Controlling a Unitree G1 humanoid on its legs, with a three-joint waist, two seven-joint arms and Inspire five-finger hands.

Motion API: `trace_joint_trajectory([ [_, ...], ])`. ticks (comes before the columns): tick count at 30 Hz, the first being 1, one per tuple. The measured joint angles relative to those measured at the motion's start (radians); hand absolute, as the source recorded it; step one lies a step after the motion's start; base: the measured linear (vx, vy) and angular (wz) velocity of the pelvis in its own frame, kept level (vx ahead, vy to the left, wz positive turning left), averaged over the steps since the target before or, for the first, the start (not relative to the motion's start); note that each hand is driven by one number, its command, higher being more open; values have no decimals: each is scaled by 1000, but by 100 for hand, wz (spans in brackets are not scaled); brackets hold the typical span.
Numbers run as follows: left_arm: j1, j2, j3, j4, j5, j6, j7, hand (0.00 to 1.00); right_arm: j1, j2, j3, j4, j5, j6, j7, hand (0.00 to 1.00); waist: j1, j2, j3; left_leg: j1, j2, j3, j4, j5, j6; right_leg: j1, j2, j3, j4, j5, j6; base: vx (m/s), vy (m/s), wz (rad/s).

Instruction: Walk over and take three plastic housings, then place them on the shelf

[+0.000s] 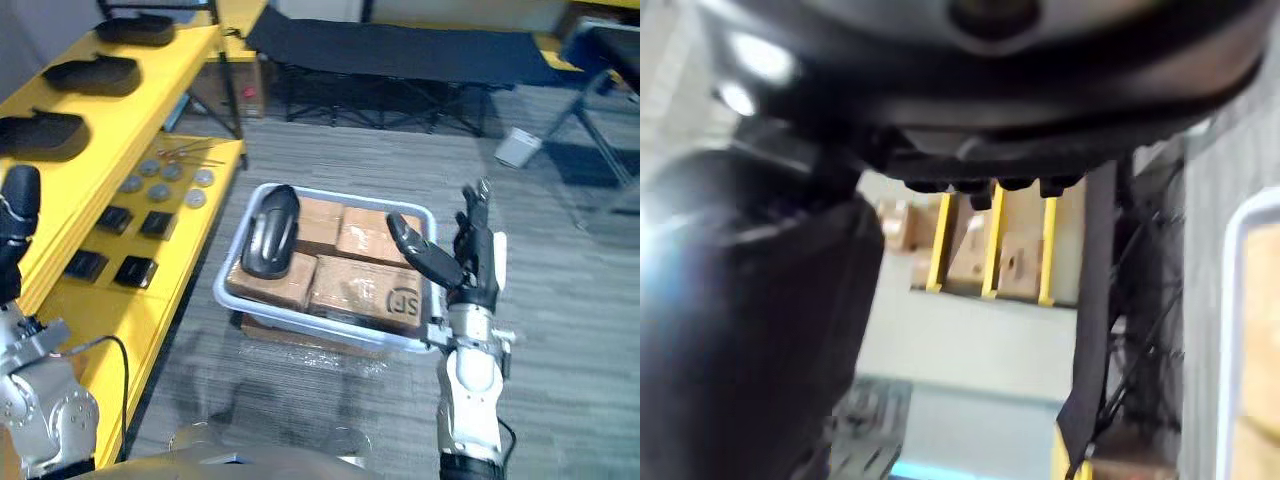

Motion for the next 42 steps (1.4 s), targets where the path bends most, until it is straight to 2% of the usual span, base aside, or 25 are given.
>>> trace_joint_trajectory([
  [1, 1, 2, -1, -1, 1, 12, -14, 100, 24, 9, -26, 2, 0, 16, -19, 100, -9, 18, 1, 1, -22, -9, -11, -37, 9, -21, 1, 16, 6, 5, 3, -45, 49, -36],
  [2, 1, 2, -5, -2, 5, 15, -20, 100, 31, 12, -29, 6, 0, 22, -32, 100, -16, 22, -1, 4, -30, -7, -30, -43, 15, -39, 4, 23, 19, 6, 4, -70, 54, -38],
  [3, 0, 3, -27, -3, 8, 21, -31, 100, 40, 17, -25, 8, -1, 38, -49, 100, -18, 29, -1, 21, -41, -9, -81, -54, 0, -82, 1, 45, 44, 8, 8, -84, 73, -34],
  [4, -1, 4, -56, 0, 9, 55, -48, 100, 42, 17, -14, 9, -2, 59, -60, 100, -18, 32, 0, 21, -52, -15, -116, -70, -24, -117, -2, 62, 58, 14, 19, -88, 106, -38],
  [5, -5, 10, -80, 12, 29, 89, -52, 100, 35, 16, -5, 22, -4, 74, -73, 100, -17, 31, 5, 22, -66, -24, -129, -82, -40, -135, -11, 75, 68, 20, 28, -107, 156, -26],
  [7, -15, 56, -138, 91, 102, 163, -40, 100, -7, 15, 40, 103, -10, 106, -90, 100, -17, 3, 30, 15, -92, -26, -115, -98, -56, -143, -35, 84, 57, 49, 42, -133, 159, -17],
  [8, -16, 74, -155, 123, 122, 183, -33, 100, -17, 15, 50, 124, -10, 112, -93, 100, -14, 0, 35, 7, -94, -27, -106, -105, -67, -141, -37, 83, 42, 63, 44, -172, 163, -14],
  [10, -36, 135, -199, 264, 196, 256, 40, 100, -86, 1, 92, 213, -12, 126, -117, 100, -13, -7, 69, -52, -102, -35, -55, -124, -74, -135, -47, 67, -48, 131, 46, -161, 132, -8],
  [12, -75, 148, -212, 349, 233, 304, 131, 100, -165, -42, 119, 293, -11, 131, -139, 100, -8, -6, 116, -99, -104, -48, -24, -124, -71, -133, -46, 34, -112, 185, 36, -144, 72, 7],
  [15, -122, 148, -220, 409, 235, 344, 214, 100, -334, -133, 127, 439, -8, 142, -200, 100, 8, 5, 198, -170, -107, -90, 26, -116, -76, -141, -40, 2, -144, 216, 48, -108, 15, 24],
  [16, -133, 152, -236, 411, 234, 346, 235, 100, -414, -164, 128, 502, -3, 150, -227, 100, 26, 8, 225, -184, -106, -110, 32, -108, -74, -146, -35, -3, -145, 221, 47, -64, -24, 20],
  [20, -151, 160, -288, 412, 277, 347, 248, 100, -595, -221, 157, 599, 35, 180, -285, 100, 76, 4, 243, -227, -110, -148, 31, -95, -73, -165, -28, -22, -162, 238, 43, -25, -23, 15],
  [25, -164, 162, -333, 438, 311, 348, 236, 100, -793, -315, 242, 686, 47, 182, -292, 100, 130, 6, 255, -246, -119, -174, 32, -92, -71, -167, -32, -58, -162, 246, 36, 0, 10, 13],
  [31, -168, 166, -344, 473, 308, 348, 196, 100, -977, -413, 337, 757, 33, 189, -312, 100, 157, 32, 287, -280, -124, -219, 55, -90, -69, -169, -32, -101, -154, 246, 36, -10, 6, 12],
  [35, -180, 167, -381, 505, 303, 348, 170, 100, -1068, -437, 391, 827, 33, 240, -301, 100, 171, 45, 303, -282, -124, -229, 64, -90, -69, -170, -33, -124, -140, 245, 36, -25, 7, 3],
  [39, -212, 168, -449, 547, 303, 347, 163, 100, -1151, -453, 450, 969, 34, 295, -295, 100, 194, 53, 313, -310, -125, -237, 71, -88, -72, -192, -33, -133, -138, 246, 36, -50, 6, 2],
  [42, -224, 168, -492, 583, 303, 346, 163, 100, -1188, -462, 475, 1061, 34, 327, -280, 100, 205, 70, 322, -319, -126, -249, 83, -88, -72, -192, -33, -144, -130, 246, 36, -29, 11, 9],
])
